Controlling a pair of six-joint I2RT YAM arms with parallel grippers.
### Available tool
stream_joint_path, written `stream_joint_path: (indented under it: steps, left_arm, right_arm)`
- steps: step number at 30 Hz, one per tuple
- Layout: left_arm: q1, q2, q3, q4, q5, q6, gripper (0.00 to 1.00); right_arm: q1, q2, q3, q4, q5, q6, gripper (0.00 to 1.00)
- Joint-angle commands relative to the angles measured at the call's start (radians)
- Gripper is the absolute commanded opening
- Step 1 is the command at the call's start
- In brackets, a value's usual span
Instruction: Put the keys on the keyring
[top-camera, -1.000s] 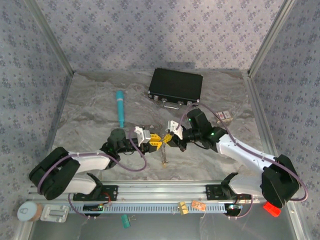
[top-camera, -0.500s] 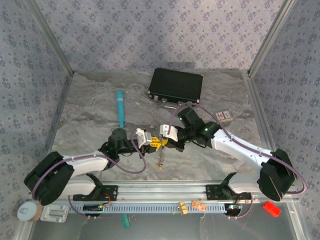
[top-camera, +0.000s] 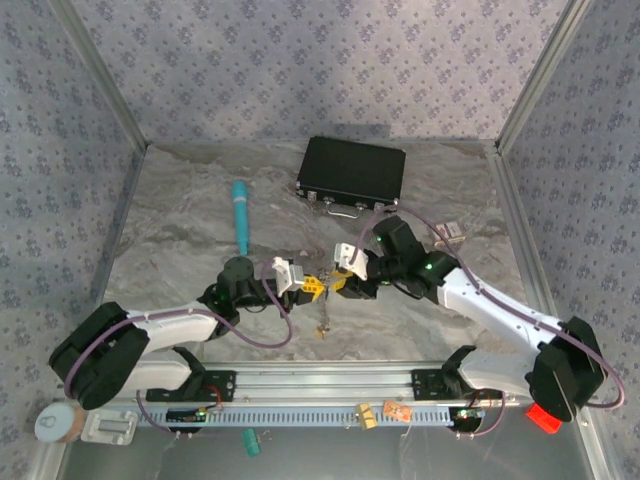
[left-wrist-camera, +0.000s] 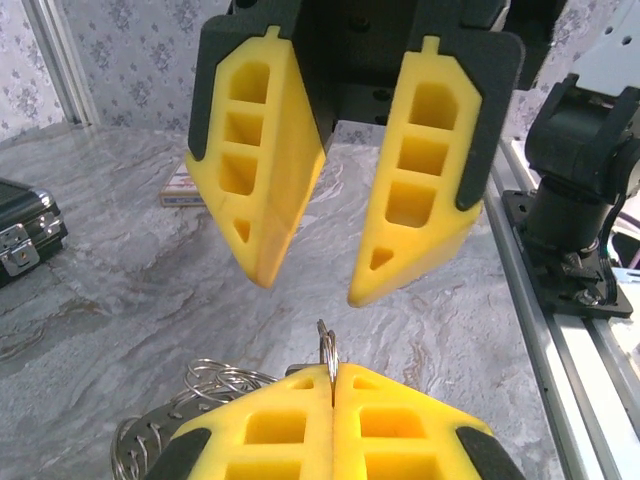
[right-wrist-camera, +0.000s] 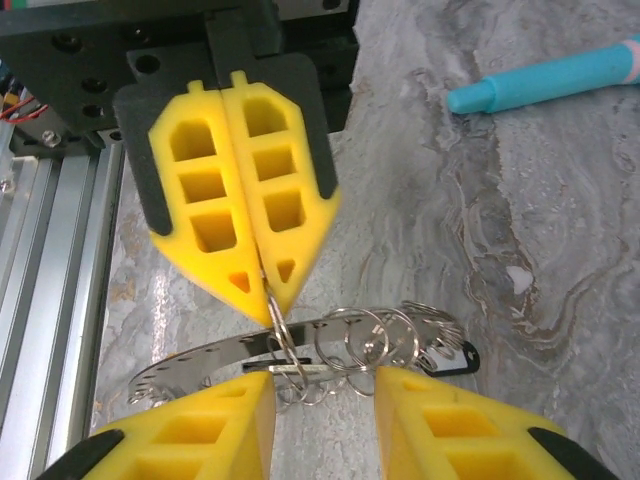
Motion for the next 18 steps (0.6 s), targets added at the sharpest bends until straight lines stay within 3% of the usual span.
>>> stream_joint_path:
  steps: [1, 8, 14, 18]
  left_arm:
    - [-0.011, 0.006, -0.008, 0.098, 0.017, -0.022, 0.00]
    - [-0.015, 0.003, -0.010, 0.099, 0.017, -0.020, 0.00]
    - [-0.016, -0.005, -0.010, 0.096, 0.013, -0.021, 0.00]
    - [-0.016, -0.002, -0.005, 0.105, 0.020, -0.024, 0.00]
  right_arm:
    - [-0.005, -0.019, -0.038, 0.059, -0.037, 0.086, 0.34]
    - [-0.004, 0.006, -0.044, 0.075, -0.063, 0.096, 0.29]
    - [-0.003, 0.022, -0.038, 0.047, -0.054, 0.080, 0.10]
    - [0.004, 0.059, -0.028, 0.030, -0.044, 0.068, 0.03]
